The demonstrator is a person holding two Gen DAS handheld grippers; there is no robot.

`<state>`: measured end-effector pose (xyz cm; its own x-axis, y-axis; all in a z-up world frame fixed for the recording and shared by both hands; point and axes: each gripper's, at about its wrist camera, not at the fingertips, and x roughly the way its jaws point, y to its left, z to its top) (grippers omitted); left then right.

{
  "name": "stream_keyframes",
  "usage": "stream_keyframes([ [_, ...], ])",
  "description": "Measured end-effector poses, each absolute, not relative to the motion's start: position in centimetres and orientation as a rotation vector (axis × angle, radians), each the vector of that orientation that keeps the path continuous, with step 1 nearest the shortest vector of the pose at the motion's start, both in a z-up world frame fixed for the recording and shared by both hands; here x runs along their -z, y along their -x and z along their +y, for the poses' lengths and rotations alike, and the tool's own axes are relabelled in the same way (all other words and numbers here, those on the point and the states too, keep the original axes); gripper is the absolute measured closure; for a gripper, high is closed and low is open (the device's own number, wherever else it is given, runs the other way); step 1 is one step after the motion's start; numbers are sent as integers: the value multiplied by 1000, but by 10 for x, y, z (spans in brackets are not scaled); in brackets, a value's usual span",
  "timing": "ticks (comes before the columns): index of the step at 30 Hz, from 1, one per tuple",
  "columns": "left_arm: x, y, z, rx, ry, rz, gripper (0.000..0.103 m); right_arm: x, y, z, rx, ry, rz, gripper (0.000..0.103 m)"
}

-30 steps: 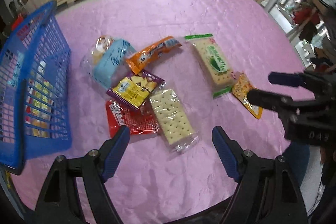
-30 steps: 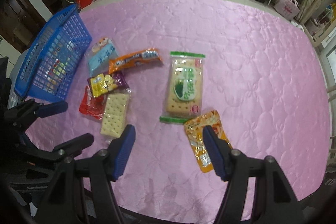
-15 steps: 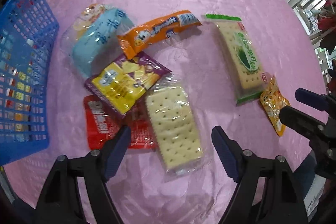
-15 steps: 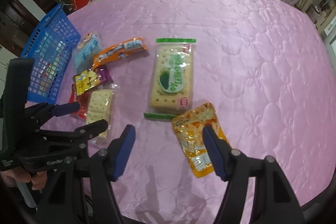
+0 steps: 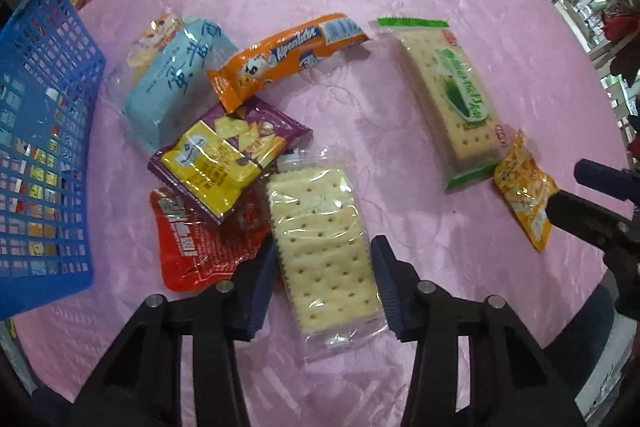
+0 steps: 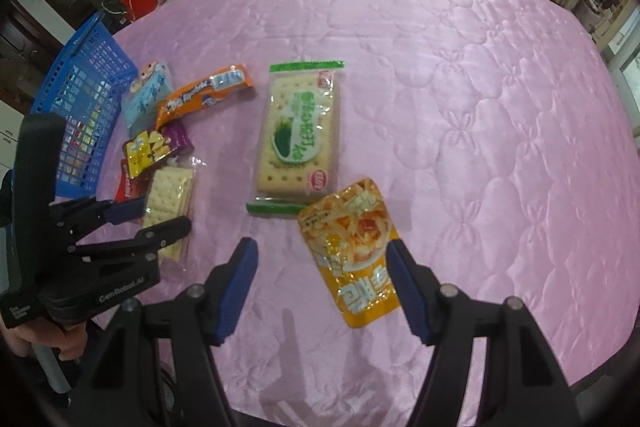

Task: Organize snacks
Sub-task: 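Grasp a plain cracker pack with left tool while right tool grasps green-label cracker pack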

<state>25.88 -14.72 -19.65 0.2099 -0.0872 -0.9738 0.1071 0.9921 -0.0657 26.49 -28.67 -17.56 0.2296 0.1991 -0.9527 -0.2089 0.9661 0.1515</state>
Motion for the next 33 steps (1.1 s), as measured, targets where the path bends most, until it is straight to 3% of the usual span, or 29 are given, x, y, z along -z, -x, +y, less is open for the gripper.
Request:
stream_keyframes([
  [19,97,-246,-104,230,99,1120,64,176,-297,-260,-275,-39,1314,30],
  [22,96,-254,-105,236,83,1107,64,184,-309,-254,-270,-40,1324,23],
  [33,130,-286,-100,221,64,1146,64,213,-346,-234,-270,9,1367,23],
])
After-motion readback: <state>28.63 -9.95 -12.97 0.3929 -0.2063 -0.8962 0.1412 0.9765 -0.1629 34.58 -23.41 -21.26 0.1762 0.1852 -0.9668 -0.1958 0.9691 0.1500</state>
